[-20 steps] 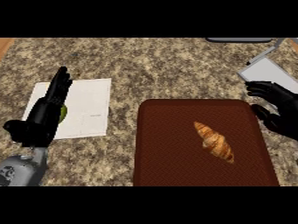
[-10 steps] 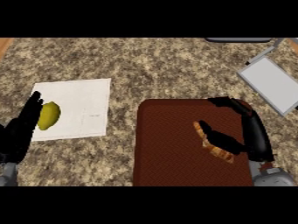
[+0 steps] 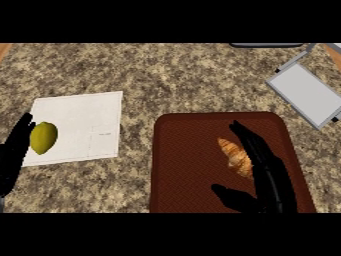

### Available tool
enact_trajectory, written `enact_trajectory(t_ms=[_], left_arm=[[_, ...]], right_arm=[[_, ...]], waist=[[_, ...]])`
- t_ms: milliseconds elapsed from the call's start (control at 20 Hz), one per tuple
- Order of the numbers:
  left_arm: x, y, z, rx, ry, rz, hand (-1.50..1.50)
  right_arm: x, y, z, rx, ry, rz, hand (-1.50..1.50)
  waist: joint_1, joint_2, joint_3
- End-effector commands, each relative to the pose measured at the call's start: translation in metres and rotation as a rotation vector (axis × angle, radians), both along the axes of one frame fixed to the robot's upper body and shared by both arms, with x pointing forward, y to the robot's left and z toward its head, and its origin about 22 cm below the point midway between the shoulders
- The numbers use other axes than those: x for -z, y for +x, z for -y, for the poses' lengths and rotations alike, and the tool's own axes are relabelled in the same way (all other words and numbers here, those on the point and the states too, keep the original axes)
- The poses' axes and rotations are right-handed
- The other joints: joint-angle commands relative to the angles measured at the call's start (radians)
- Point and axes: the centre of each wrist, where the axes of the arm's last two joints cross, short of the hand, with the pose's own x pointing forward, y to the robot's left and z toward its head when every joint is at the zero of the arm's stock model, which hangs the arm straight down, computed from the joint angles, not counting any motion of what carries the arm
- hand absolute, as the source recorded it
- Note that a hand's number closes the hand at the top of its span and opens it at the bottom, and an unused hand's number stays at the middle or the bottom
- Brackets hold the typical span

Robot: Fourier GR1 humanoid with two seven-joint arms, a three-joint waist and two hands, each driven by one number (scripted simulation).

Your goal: Pick the croissant from the tray and place it in the tiered shelf

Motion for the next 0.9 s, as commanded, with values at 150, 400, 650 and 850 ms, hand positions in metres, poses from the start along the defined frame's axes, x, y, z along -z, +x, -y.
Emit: enact_trajectory(t_ms=[150,400,650,850], left_arm=[[0.007,0.004,0.001,0.001,-0.034,-0.041,0.0],[-0.007,-0.003,-0.01,0.035,-0.012,-0.021,0.0],[0.013,-0.003,-0.009,0.032,-0.022,-0.015,0.0],[0.001,-0.004,0.002,0.034,-0.019,-0.026,0.0]], right_arm=[[-0.037,-0.011,0.004,0.083,-0.391,-0.197,-1.5],[-0.032,-0.01,-0.011,0.03,-0.682,-0.424,-1.5],[-0.062,0.003,-0.029,0.015,-0.791,-0.49,-1.5],[-0.06,0.02,-0.032,0.027,-0.817,-0.528,-1.5]], waist=[[-0.006,0.009,-0.005],[0.033,0.01,-0.003],[0.017,0.012,-0.001],[0.02,0.01,0.001]])
